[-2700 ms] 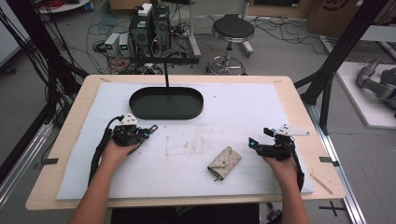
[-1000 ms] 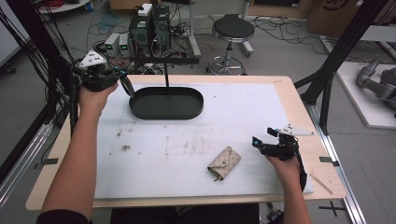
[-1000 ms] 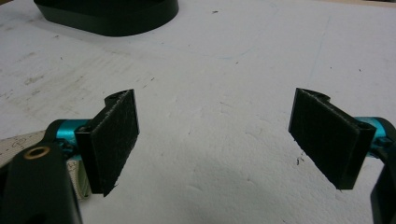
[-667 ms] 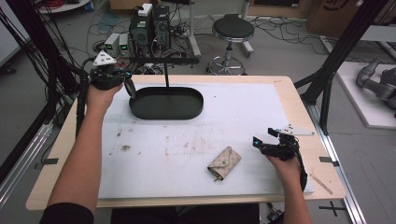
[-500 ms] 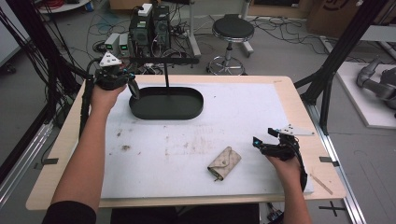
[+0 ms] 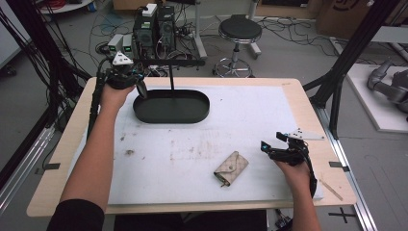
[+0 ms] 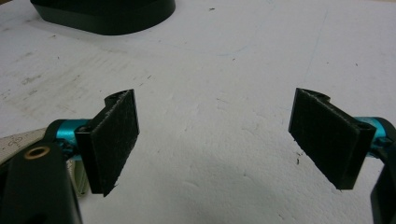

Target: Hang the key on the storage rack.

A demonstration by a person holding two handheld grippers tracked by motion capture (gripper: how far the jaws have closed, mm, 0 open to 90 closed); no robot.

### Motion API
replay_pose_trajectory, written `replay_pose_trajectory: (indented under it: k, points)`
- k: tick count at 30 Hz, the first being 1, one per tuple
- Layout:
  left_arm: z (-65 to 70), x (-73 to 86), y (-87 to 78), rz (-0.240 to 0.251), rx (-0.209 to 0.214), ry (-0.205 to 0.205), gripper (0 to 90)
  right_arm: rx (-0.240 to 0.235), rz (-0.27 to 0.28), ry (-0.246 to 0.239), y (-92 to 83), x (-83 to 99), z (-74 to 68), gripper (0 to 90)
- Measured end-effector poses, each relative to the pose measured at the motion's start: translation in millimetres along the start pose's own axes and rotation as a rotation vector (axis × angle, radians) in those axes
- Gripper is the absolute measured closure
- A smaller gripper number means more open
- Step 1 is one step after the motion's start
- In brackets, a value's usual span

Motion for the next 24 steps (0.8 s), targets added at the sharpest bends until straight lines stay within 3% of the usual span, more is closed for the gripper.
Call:
replay_pose_trajectory:
  k: [4, 6, 7, 24]
  points:
    - [0.6, 1.9, 3.1, 0.003, 0.007, -0.001, 84.4, 0.005, 0.003, 0.002, -0.8, 0.6, 1.7, 16.4]
    - [2.4, 3.4, 3.4, 0.005, 0.025, -0.005, 74.8, 0.004, 0.0, 0.007, -1.8, 1.4, 2.4, 16.4]
    - [3.2, 4.4, 2.9, 0.005, 0.024, -0.008, 74.8, 0.004, 0.0, 0.007, -1.8, 1.4, 2.4, 16.4]
    - [8.5, 37.0, -22.3, 0.031, 0.128, -0.115, 53.4, -0.002, 0.002, 0.004, -1.1, 0.7, -0.2, 16.4]
Point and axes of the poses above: each handheld gripper's, and its own axes: y roughly forward along the jaws, x roughly out of its underside, z roughly to its right, the point moved 3 cm from there along y, roughly forward along the jaws, and after that the axes turned 2 degrees about -y, right-handed, at the moved point
